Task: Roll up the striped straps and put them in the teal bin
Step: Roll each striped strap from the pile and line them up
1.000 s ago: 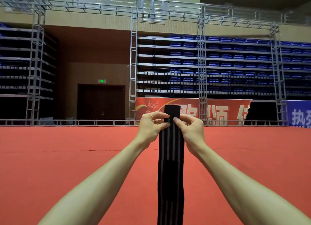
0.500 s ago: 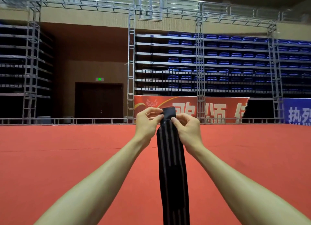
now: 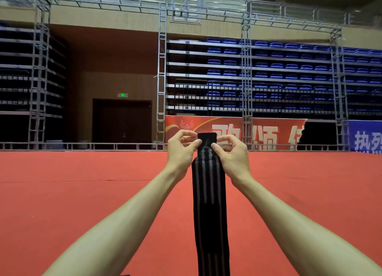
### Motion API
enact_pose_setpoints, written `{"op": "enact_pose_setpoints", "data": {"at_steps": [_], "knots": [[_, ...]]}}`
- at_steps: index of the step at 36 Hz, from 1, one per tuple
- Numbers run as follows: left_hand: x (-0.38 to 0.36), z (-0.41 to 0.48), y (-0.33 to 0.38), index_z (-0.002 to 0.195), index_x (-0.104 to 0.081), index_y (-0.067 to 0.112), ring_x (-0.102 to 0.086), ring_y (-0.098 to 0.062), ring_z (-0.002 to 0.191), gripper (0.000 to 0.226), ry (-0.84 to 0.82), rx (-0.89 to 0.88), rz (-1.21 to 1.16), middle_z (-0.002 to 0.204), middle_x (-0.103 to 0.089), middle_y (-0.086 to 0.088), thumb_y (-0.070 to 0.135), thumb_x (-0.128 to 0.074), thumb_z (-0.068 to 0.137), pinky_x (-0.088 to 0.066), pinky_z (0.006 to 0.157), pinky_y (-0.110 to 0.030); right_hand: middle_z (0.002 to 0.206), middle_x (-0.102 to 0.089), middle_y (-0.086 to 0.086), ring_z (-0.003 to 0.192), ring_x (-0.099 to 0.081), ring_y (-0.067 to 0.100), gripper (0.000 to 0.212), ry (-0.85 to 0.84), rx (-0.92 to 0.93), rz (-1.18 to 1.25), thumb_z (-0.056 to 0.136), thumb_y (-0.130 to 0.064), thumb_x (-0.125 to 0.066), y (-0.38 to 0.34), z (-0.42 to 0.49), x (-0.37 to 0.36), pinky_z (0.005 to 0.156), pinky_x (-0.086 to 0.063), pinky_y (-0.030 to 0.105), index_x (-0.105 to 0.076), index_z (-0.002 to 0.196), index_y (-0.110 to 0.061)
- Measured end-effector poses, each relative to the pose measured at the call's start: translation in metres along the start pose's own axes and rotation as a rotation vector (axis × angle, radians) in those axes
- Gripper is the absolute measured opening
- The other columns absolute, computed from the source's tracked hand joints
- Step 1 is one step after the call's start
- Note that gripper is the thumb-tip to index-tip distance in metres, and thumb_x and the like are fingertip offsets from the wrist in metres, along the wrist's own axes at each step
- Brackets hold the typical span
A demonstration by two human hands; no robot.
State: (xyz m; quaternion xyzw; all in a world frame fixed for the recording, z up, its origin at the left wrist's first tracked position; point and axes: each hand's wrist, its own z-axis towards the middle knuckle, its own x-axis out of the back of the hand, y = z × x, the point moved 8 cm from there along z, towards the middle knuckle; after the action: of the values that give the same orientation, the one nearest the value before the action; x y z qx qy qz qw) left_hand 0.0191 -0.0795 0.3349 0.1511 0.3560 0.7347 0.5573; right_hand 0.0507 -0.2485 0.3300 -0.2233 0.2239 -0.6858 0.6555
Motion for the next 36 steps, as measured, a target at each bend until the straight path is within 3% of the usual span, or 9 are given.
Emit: {"op": "enact_pose_setpoints", "data": {"at_steps": [5,9,13,18,22,28,32,36], "knots": [[0.0,0.0,0.001,0.086,-0.065,0.014,-0.064,-0.016,0.082,0.022,-0.009,-0.006,-0.005,0.087,-0.068,-0.006,-0.007,-0.069,0.086,-0.055,0.077,-0.029,0.076,-0.075,0.0,0.074,-0.072,0.008,0.023,-0.03,-0.011,0.057,0.09,-0.013,-0.071,-0.002,-0.001,-0.002,0.072,-0.055,0.021,-0.063,0.109,-0.022],[-0.002,-0.001,0.001,0.087,-0.066,0.014,-0.065,-0.013,0.082,0.021,-0.023,-0.015,-0.005,0.09,-0.07,-0.007,-0.007,-0.069,0.086,-0.056,0.078,-0.03,0.085,-0.073,-0.004,0.081,-0.071,0.007,0.016,-0.041,0.019,0.021,0.092,-0.014,-0.07,-0.006,0.002,-0.003,0.074,-0.056,0.024,-0.066,0.086,-0.029],[-0.002,0.0,-0.001,0.092,-0.067,0.019,-0.064,-0.017,0.089,0.024,-0.037,-0.02,0.008,0.094,-0.067,-0.01,-0.003,-0.07,0.086,-0.057,0.086,-0.036,0.079,-0.069,-0.009,0.069,-0.063,-0.008,0.021,-0.031,0.043,-0.007,0.093,-0.01,-0.067,-0.01,0.003,-0.004,0.068,-0.049,0.011,-0.065,0.079,-0.025],[-0.008,-0.002,-0.003,0.104,-0.067,0.023,-0.068,-0.017,0.094,0.032,-0.125,0.024,-0.034,0.106,-0.068,-0.009,-0.002,-0.071,0.086,-0.056,0.087,-0.033,0.076,-0.068,-0.007,0.065,-0.062,-0.008,0.017,-0.04,0.033,-0.041,0.095,-0.011,-0.065,-0.006,0.003,-0.004,0.063,-0.049,0.012,-0.066,0.08,-0.018],[-0.012,-0.005,-0.003,0.097,-0.07,0.015,-0.07,-0.024,0.096,0.023,-0.167,0.031,-0.039,0.099,-0.073,-0.015,-0.006,-0.068,0.087,-0.057,0.088,-0.036,0.075,-0.068,-0.005,0.065,-0.062,-0.001,0.02,-0.047,0.025,-0.069,0.096,-0.014,-0.064,-0.002,0.003,-0.005,0.064,-0.05,0.02,-0.064,0.077,-0.021],[-0.014,-0.006,0.003,0.088,-0.07,0.016,-0.068,-0.016,0.082,0.021,-0.197,0.019,-0.007,0.082,-0.072,-0.003,-0.005,-0.068,0.088,-0.058,0.077,-0.029,0.071,-0.061,-0.004,0.061,-0.053,0.001,0.025,-0.046,0.039,-0.132,0.097,-0.017,-0.062,-0.006,0.002,-0.005,0.059,-0.043,0.02,-0.057,0.073,-0.019],[-0.014,-0.005,0.003,0.085,-0.071,0.012,-0.065,-0.021,0.082,0.015,-0.191,0.019,0.033,0.081,-0.068,-0.008,-0.002,-0.068,0.089,-0.058,0.075,-0.031,0.067,-0.057,-0.005,0.06,-0.051,0.005,0.03,-0.058,0.035,-0.148,0.099,-0.02,-0.059,-0.007,0.001,-0.008,0.057,-0.041,0.025,-0.054,0.069,-0.02],[-0.012,-0.002,-0.001,0.08,-0.072,0.011,-0.063,-0.025,0.081,0.017,-0.159,0.048,0.051,0.083,-0.066,-0.014,-0.002,-0.067,0.09,-0.057,0.08,-0.042,0.062,-0.054,-0.009,0.056,-0.047,0.002,0.035,-0.052,0.034,-0.153,0.099,-0.022,-0.059,-0.007,0.002,-0.01,0.055,-0.037,0.021,-0.053,0.064,-0.022]]}}
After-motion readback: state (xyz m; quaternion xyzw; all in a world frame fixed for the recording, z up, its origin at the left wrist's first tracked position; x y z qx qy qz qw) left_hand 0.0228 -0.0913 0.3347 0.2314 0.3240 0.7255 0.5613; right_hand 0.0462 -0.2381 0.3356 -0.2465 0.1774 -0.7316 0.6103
